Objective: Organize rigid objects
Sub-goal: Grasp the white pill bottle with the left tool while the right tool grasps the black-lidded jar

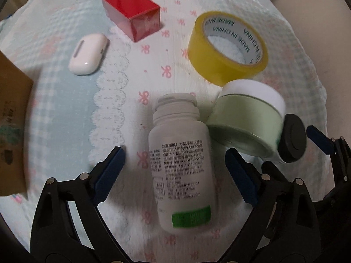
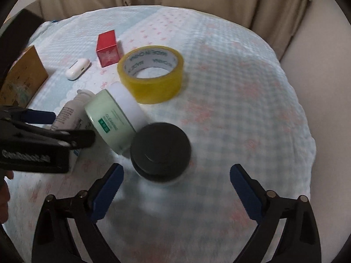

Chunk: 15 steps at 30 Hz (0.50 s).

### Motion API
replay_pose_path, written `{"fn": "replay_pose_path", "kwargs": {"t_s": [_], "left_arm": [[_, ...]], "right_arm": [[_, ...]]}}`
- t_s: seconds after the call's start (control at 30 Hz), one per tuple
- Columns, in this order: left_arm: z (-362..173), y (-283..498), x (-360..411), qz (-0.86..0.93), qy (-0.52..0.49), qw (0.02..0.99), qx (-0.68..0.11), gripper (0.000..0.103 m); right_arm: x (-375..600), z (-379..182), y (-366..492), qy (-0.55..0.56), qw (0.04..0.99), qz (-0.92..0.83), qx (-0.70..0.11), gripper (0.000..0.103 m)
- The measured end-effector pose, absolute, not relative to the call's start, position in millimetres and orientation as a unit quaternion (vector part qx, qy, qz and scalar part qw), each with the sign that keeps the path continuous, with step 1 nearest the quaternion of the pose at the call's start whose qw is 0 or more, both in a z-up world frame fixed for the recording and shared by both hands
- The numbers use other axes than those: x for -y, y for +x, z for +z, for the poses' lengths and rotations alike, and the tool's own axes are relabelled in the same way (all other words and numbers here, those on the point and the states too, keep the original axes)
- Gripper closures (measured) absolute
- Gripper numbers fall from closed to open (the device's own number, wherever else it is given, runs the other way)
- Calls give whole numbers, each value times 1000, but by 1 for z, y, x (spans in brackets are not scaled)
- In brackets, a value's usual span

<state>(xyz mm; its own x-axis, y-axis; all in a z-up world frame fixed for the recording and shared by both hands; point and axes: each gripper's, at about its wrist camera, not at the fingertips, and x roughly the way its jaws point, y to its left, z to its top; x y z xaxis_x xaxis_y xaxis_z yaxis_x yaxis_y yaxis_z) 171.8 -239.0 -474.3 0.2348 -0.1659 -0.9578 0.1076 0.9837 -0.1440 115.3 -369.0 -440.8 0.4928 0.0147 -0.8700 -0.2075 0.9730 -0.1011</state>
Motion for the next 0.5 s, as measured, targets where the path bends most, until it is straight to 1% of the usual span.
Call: {"fn": "replay_pose_path", "kwargs": {"t_s": [0.07,0.1,0.13,0.17,0.23,0.3,0.33,0.37,0.5], "left_arm": [[-478,174,243,-85,-11,785,-613,11],[-479,175,246,-84,-5,785,-614,11],[-480,176,248,-83,3,782,-617,16],[-480,177,250,-82,7,782,-618,21],[-481,181,253,-75,22,779,-622,34],[-479,184,253,-79,20,778,-623,41],[-479,186,253,-82,18,777,-624,46],[-477,186,254,-89,17,777,-623,51],[-475,189,256,-92,35,780,-619,52]], "right_arm": [[365,-446,121,-95,857,76,-501,17],[364,-449,124,-95,856,79,-502,17],[363,-452,126,-95,855,83,-503,21],[363,-454,128,-97,854,86,-504,29],[363,-460,131,-95,850,91,-510,38],[365,-462,134,-84,848,97,-514,44],[367,-461,136,-78,849,99,-514,49],[367,-462,137,-71,846,105,-517,51],[366,-460,138,-72,845,108,-519,51]]}}
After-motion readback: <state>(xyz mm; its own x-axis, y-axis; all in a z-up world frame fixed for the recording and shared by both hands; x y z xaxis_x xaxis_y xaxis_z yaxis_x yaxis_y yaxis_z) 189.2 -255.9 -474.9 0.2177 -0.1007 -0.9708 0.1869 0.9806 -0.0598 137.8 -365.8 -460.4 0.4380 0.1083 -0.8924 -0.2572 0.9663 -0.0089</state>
